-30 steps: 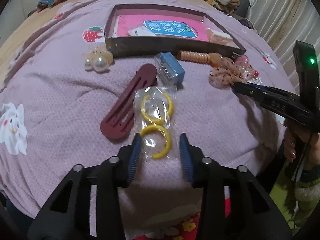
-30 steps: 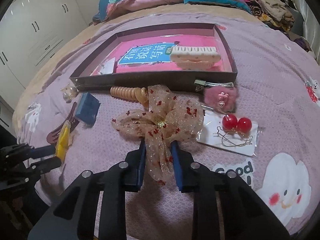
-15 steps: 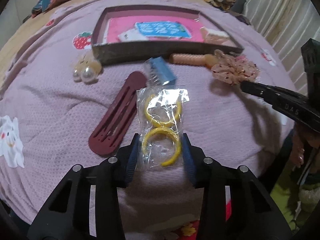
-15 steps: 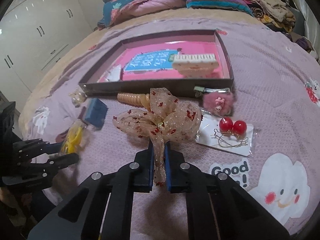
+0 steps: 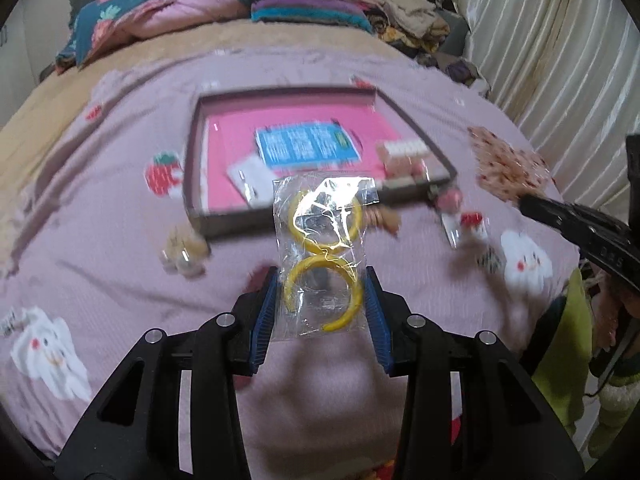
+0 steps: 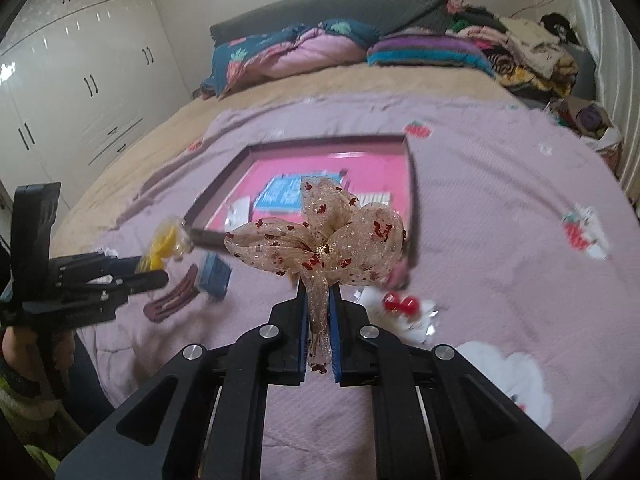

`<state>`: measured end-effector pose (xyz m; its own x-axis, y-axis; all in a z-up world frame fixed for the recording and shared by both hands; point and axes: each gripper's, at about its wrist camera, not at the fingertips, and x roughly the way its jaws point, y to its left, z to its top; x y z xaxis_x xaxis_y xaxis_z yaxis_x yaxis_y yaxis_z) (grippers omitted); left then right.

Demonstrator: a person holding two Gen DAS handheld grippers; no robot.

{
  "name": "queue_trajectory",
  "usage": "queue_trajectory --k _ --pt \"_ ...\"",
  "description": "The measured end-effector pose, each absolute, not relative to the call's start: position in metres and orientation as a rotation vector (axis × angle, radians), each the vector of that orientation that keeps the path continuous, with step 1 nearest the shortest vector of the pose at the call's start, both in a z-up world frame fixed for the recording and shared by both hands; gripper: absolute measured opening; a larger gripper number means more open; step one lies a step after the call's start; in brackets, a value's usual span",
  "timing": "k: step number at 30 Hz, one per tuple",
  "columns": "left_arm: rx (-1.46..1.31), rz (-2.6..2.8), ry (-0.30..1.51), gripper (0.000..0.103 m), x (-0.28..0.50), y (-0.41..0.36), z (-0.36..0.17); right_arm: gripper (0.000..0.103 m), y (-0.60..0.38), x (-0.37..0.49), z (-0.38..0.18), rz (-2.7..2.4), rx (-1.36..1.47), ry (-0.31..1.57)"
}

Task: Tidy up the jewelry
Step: 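Carry the yellow rings and the bow into the box and release both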

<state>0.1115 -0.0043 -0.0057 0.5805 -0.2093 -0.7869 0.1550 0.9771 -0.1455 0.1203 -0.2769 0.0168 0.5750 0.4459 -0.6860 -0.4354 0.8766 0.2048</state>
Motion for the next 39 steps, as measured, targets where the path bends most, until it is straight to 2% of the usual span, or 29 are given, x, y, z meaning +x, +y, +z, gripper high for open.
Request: queue_trajectory --k 9,21,39 --pt "-0.066 -0.164 0.855 0.033 0.156 0.015 0.026 0.008 -0.284 0.149 0.046 0.480 0.017 0.750" --pt "-0.083 -0.150 0.858 0.033 0.207 0.019 0.030 0.008 -0.265 0.209 0.065 0.479 -0.001 0.713" --pt "-0.085 -0.130 0.979 0.033 0.264 0.010 -0.021 0.008 -0.224 0.297 0.006 0.504 -0.038 0.854"
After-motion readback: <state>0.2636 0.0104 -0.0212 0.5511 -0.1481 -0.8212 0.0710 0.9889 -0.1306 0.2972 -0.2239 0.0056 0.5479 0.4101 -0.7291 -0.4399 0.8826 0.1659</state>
